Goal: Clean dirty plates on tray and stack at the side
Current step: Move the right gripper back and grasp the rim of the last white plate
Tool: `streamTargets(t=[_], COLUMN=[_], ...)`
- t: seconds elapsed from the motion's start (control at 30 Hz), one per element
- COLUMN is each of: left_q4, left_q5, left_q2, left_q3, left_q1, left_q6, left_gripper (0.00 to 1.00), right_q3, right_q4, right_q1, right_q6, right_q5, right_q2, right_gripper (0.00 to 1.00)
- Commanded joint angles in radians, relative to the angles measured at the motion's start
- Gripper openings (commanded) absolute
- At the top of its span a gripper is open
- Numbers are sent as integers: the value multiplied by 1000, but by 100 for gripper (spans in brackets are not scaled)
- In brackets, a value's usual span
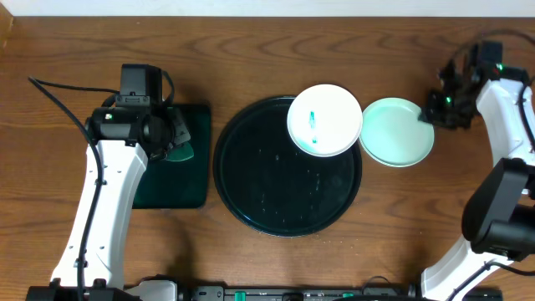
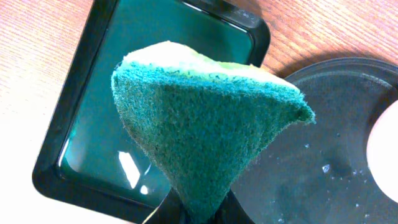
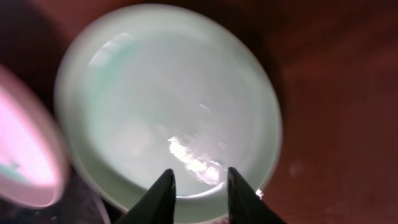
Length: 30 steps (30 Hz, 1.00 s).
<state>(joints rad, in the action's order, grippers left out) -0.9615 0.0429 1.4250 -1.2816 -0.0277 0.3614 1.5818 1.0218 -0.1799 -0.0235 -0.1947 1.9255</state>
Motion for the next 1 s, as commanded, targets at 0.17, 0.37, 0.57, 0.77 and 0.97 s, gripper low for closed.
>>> streamTargets(t=[0.17,0.37,0.57,0.77,0.97], left_q4=[1,2,1,1,1], left_q5=[-6,-6,-6,-6,-6], left_q2=[-1,-1,-1,-1,-1], left_q3=[5,5,5,5,5], left_q1=[4,4,4,4,4], left_q6=[-13,-13,-13,-13,-13], left_gripper=[7,7,7,7,7], right_q3=[80,81,80,80,71], right_q4=[-123,-183,-199,-203,-205], right_q1=[208,259,267,269,269], right_q6=[243,341,380,368,368], right_q5=[-30,-177,-275,-288,-269], right_q2=[32,128,218,220,221], right_gripper=[49,49,46,24,22])
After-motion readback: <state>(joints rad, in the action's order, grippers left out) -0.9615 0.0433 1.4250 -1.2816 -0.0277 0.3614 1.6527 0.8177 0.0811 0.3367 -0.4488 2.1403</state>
